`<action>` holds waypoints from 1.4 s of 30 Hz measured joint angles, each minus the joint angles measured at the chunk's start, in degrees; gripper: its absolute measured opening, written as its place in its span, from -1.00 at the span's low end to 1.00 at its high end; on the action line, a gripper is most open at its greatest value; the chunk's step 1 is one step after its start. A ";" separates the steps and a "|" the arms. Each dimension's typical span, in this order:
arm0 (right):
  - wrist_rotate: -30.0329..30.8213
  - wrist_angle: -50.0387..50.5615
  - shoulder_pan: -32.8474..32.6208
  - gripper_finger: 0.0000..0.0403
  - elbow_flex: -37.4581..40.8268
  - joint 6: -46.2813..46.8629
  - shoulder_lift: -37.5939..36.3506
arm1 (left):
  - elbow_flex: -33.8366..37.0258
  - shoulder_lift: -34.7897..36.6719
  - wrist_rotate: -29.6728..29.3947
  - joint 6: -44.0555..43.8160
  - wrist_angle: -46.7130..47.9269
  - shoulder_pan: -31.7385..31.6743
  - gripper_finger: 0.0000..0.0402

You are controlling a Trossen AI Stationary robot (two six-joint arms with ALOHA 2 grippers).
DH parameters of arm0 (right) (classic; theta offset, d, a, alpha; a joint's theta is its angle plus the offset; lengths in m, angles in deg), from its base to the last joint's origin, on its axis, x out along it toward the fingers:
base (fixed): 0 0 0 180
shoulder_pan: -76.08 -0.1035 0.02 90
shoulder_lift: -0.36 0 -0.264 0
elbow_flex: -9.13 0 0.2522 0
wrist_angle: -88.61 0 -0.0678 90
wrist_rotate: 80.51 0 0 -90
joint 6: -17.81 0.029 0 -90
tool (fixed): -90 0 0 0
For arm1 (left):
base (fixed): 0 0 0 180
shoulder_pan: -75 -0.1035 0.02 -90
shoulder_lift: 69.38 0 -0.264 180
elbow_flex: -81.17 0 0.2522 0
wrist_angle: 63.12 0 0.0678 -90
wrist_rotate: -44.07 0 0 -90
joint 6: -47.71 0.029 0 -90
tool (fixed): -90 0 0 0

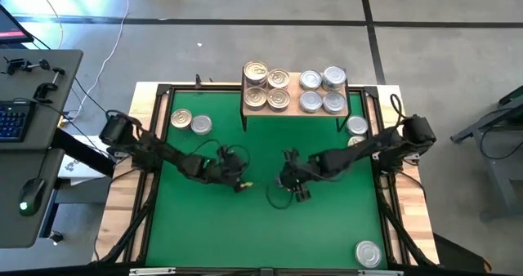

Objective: Stack canned seafood by type on shelf
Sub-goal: Stack the blue pink tuna can on top of the blue pink tuna can on the shelf

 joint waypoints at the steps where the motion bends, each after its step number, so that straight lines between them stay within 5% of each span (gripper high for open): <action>1: 2.51 0.57 -1.07 -0.12 0.09 0.09 -0.79 | 1.38 0.02 -0.11 -0.59 -1.67 0.97 -1.00; 5: 16.51 -2.08 -4.36 -0.12 -3.37 -5.23 -5.66 | 5.47 -0.37 -0.69 -1.59 -10.05 3.79 -1.00; 8: 28.93 -1.88 -4.13 -0.12 -6.75 -15.59 -7.83 | 7.16 -0.40 -2.28 -1.44 -14.13 4.63 -1.00; 11: 34.75 -3.26 -0.80 -0.12 -10.60 -28.45 -8.89 | 7.34 -0.40 -4.00 0.58 -15.99 4.74 -1.00; 17: 27.36 -4.68 14.44 -0.12 -17.54 -43.46 -8.80 | 7.32 -0.40 -4.63 3.85 -18.10 4.29 -1.00; 25: 18.35 -8.17 32.53 -0.12 -18.60 -47.91 -5.79 | 7.32 -0.40 -4.86 3.89 -19.23 4.24 -1.00; 29: 13.48 -12.38 36.12 -0.12 -18.72 -48.94 -3.96 | 7.32 -0.40 -4.86 3.91 -19.70 4.24 -1.00; 42: 13.18 -12.61 37.97 -0.11 -18.68 -47.65 -1.22 | 7.32 -0.42 -4.84 4.41 -20.51 4.24 -1.00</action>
